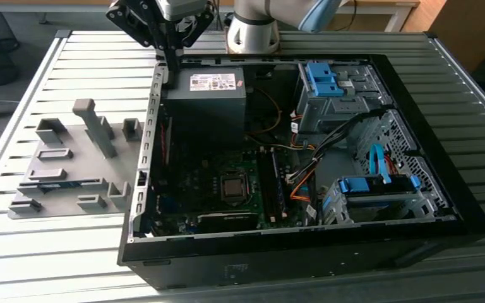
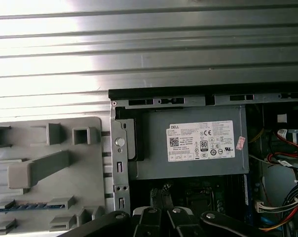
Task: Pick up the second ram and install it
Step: 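Reach for the second ram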
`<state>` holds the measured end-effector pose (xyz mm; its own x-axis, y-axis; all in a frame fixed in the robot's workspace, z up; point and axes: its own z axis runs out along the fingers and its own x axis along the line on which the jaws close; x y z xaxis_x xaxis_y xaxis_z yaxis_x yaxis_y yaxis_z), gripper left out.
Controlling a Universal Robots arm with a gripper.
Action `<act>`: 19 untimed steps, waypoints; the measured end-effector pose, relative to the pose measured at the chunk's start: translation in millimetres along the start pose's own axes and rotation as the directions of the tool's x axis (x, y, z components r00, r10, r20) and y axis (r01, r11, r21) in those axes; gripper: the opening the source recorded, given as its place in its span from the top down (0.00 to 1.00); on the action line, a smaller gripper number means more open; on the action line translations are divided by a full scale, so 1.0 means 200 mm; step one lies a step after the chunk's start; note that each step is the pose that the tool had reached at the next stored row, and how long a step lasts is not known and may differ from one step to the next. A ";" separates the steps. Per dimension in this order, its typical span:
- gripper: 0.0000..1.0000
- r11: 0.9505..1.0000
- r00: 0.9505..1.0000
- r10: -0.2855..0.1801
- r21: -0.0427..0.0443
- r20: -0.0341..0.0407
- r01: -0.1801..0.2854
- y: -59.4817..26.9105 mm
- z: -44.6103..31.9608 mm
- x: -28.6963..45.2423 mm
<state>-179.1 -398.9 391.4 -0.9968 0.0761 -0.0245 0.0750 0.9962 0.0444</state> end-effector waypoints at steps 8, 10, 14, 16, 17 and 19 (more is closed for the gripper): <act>0.89 1.000 1.000 0.000 0.000 0.000 0.000 -0.003 0.001 0.037; 0.89 1.000 1.000 0.000 0.000 0.000 0.000 -0.004 0.001 0.046; 0.89 1.000 1.000 0.000 0.000 0.000 0.000 -0.006 0.002 0.076; 0.89 1.000 1.000 0.000 0.000 0.000 0.000 -0.007 0.002 0.087; 0.89 1.000 1.000 0.000 0.000 0.000 0.000 -0.007 0.002 0.092; 0.89 1.000 1.000 0.000 0.000 0.000 0.000 -0.008 0.002 0.103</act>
<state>-199.8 -398.9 390.4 -0.9968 0.0762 -0.0245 0.0750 0.9962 0.0444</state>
